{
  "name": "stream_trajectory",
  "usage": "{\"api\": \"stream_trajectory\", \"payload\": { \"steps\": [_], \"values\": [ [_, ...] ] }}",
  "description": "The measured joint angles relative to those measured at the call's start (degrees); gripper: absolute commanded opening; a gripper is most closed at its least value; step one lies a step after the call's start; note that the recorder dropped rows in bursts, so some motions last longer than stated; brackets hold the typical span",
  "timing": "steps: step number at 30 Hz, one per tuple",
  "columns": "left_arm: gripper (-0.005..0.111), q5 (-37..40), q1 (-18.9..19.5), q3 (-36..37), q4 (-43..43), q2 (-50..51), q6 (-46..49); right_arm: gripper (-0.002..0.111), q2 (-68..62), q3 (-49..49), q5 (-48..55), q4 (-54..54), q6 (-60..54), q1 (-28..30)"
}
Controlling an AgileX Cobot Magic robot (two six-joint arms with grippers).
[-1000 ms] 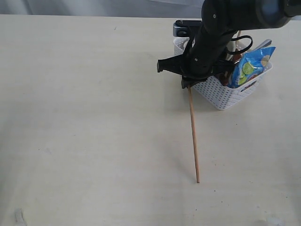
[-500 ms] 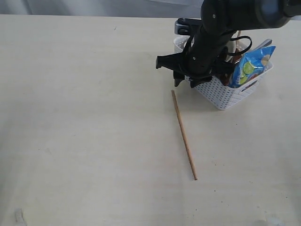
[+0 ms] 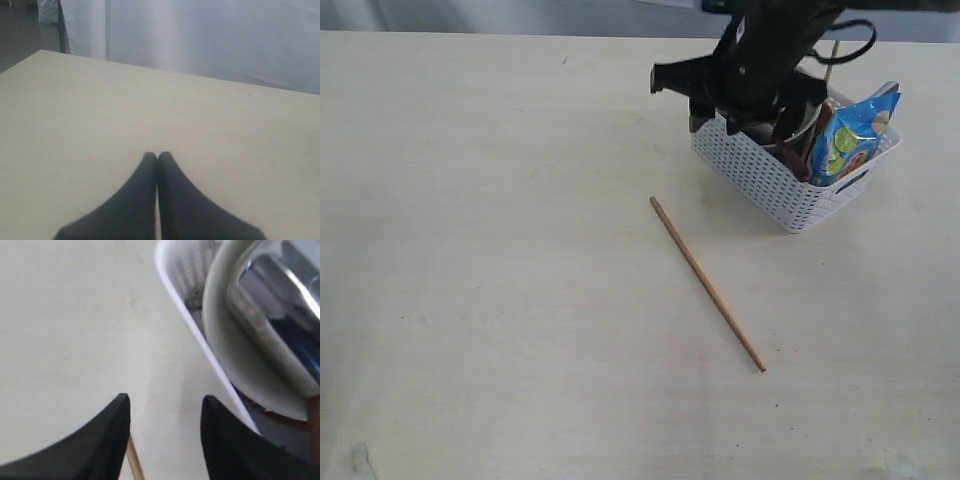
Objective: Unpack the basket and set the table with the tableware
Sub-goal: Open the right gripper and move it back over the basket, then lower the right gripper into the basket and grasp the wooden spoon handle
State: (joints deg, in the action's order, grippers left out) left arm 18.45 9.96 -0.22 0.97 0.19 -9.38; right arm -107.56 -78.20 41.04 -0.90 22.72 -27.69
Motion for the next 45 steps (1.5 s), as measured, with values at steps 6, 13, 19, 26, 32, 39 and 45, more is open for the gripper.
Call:
{"api": "stream_trajectory", "payload": {
  "steps": [6,13,19,26,32,39,45],
  "values": [
    [0.0,0.0,0.0,0.0,0.0,0.0,0.0,0.044,7.1,-5.8,6.7,-0.1,-6.9,0.4],
    [0.0,0.0,0.0,0.0,0.0,0.0,0.0,0.044,9.3,-13.3,18.4,-0.4,-12.5,7.0],
    [0.0,0.0,0.0,0.0,0.0,0.0,0.0,0.044,9.3,-12.8,22.1,-0.8,-19.6,11.4],
    [0.0,0.0,0.0,0.0,0.0,0.0,0.0,0.044,4.5,-12.6,28.5,7.0,-28.4,11.4],
    [0.0,0.0,0.0,0.0,0.0,0.0,0.0,0.044,-1.8,-12.5,28.7,9.1,-30.0,11.4],
    [0.0,0.0,0.0,0.0,0.0,0.0,0.0,0.044,-5.9,-12.3,28.9,8.8,-30.0,11.4],
    [0.0,0.0,0.0,0.0,0.0,0.0,0.0,0.044,-6.0,-12.3,28.9,6.4,-28.4,11.4]
  ]
}}
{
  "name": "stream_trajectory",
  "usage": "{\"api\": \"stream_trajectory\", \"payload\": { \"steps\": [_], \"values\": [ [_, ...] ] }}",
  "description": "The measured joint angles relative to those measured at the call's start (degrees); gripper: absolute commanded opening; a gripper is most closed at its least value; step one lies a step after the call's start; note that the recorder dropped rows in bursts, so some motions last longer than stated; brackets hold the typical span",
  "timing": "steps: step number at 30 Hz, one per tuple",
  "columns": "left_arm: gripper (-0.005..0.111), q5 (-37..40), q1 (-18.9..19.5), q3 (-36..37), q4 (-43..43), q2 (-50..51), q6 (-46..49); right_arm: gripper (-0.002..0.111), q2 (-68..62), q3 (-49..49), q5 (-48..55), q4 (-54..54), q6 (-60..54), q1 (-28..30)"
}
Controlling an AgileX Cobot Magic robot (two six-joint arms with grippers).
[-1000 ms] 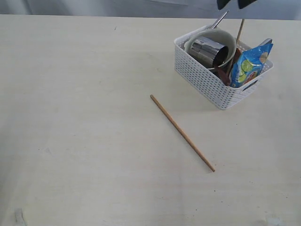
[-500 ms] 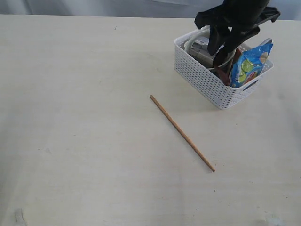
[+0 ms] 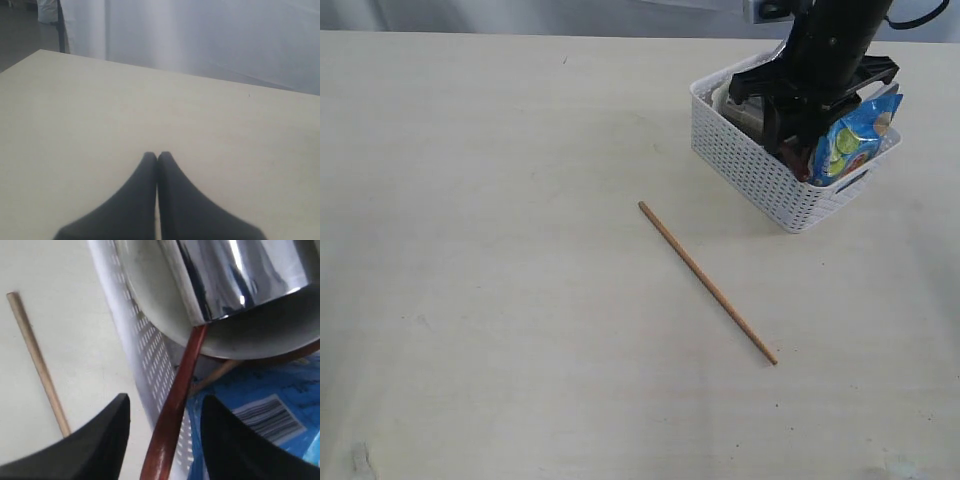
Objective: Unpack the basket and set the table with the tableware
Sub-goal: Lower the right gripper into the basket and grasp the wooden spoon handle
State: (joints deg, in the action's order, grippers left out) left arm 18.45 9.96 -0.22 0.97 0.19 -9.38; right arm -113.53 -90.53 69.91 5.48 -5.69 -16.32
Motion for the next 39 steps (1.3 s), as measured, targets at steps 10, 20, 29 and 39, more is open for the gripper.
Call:
{"api": "stream_trajectory", "payload": {
  "steps": [10,20,29,39],
  "values": [
    [0.0,0.0,0.0,0.0,0.0,0.0,0.0,0.044,0.0,1.0,0.0,-0.5,0.8,0.0],
    [0.0,0.0,0.0,0.0,0.0,0.0,0.0,0.044,0.0,1.8,0.0,-1.5,1.6,0.0],
    [0.0,0.0,0.0,0.0,0.0,0.0,0.0,0.029,0.0,1.8,0.0,-1.5,1.9,0.0],
    [0.0,0.0,0.0,0.0,0.0,0.0,0.0,0.035,0.0,1.8,0.0,-1.5,1.9,0.0]
  ]
}}
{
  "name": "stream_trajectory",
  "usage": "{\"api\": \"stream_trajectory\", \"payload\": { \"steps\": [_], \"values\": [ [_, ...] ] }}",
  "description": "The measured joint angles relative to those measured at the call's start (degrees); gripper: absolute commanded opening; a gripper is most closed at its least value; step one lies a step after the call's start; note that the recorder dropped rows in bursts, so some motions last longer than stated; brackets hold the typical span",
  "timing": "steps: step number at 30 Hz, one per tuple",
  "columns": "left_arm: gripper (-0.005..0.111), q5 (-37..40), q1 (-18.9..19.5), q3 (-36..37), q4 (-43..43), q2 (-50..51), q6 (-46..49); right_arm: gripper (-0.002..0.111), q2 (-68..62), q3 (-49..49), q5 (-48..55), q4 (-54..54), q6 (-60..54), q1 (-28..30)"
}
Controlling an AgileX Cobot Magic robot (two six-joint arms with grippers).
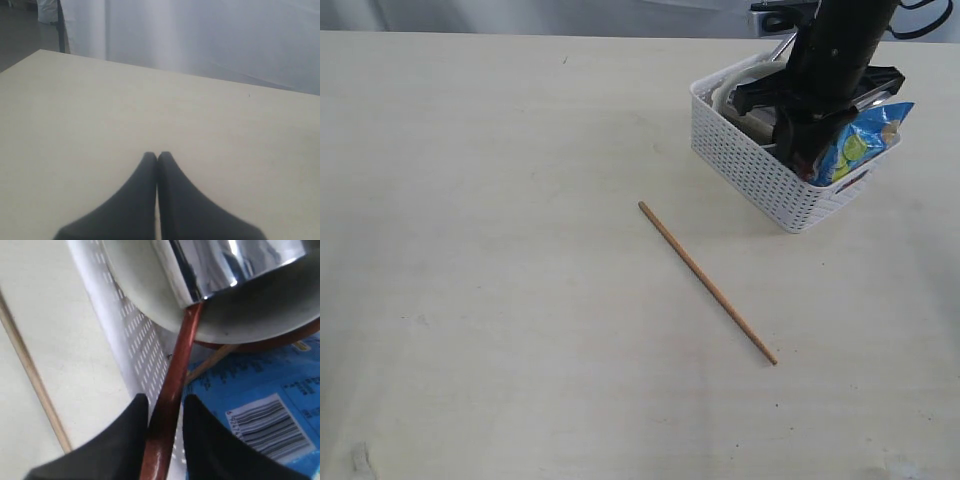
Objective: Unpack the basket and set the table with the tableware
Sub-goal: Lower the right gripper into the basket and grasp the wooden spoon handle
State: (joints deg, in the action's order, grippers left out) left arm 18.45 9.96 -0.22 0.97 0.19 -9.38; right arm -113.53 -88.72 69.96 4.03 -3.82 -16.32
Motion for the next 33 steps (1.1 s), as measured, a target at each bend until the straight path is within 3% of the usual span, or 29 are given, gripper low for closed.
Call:
{"api": "stream_trajectory", "payload": {
  "steps": [4,11,33],
  "values": [
    [0.0,0.0,0.0,0.0,0.0,0.0,0.0,0.039,0.0,0.0,0.0,0.0,0.2,0.0],
    [0.0,0.0,0.0,0.0,0.0,0.0,0.0,0.023,0.0,0.0,0.0,0.0,0.5,0.0],
    [0.0,0.0,0.0,0.0,0.0,0.0,0.0,0.021,-1.1,-0.1,0.4,0.0,2.1,0.0]
  ]
}}
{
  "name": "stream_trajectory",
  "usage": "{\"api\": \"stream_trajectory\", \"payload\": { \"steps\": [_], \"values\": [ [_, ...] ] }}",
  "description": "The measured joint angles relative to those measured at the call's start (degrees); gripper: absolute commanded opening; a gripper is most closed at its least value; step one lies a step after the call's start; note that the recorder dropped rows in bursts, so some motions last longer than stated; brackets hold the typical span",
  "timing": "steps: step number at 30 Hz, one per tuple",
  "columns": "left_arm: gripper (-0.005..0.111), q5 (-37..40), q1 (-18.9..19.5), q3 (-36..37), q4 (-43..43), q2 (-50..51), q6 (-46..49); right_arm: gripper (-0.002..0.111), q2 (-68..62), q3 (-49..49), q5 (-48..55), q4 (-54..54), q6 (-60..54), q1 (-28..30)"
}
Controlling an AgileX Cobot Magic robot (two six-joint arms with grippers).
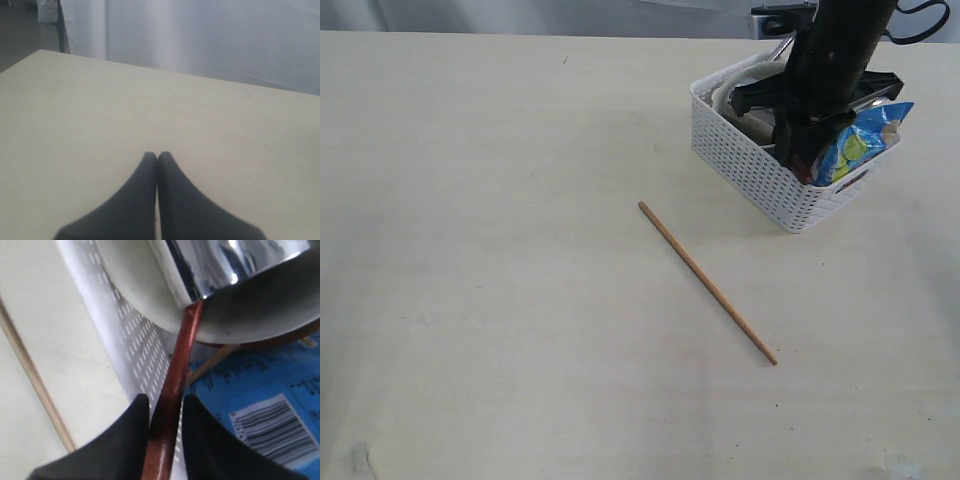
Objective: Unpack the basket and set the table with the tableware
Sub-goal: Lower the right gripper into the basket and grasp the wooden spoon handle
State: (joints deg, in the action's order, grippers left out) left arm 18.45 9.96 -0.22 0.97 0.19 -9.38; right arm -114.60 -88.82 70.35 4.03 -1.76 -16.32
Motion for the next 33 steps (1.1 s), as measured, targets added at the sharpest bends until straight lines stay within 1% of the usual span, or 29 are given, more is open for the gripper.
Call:
{"api": "stream_trajectory", "payload": {
  "steps": [1,4,5,19,33],
  "values": [
    [0.0,0.0,0.0,0.0,0.0,0.0,0.0,0.017,0.0,0.0,0.0,0.0,0.2,0.0],
    [0.0,0.0,0.0,0.0,0.0,0.0,0.0,0.001,0.0,0.0,0.0,0.0,0.7,0.0],
    [0.0,0.0,0.0,0.0,0.0,0.0,0.0,0.0,0.0,0.0,0.0,0.0,0.7,0.0],
    [0.0,0.0,0.0,0.0,0.0,0.0,0.0,0.0,0.5,0.1,-0.1,-0.5,1.8,0.0],
    [0.0,0.0,0.0,0.0,0.1,0.0,0.0,0.0,7.0,0.1,-0.2,-0.6,3.2,0.0]
  ]
}}
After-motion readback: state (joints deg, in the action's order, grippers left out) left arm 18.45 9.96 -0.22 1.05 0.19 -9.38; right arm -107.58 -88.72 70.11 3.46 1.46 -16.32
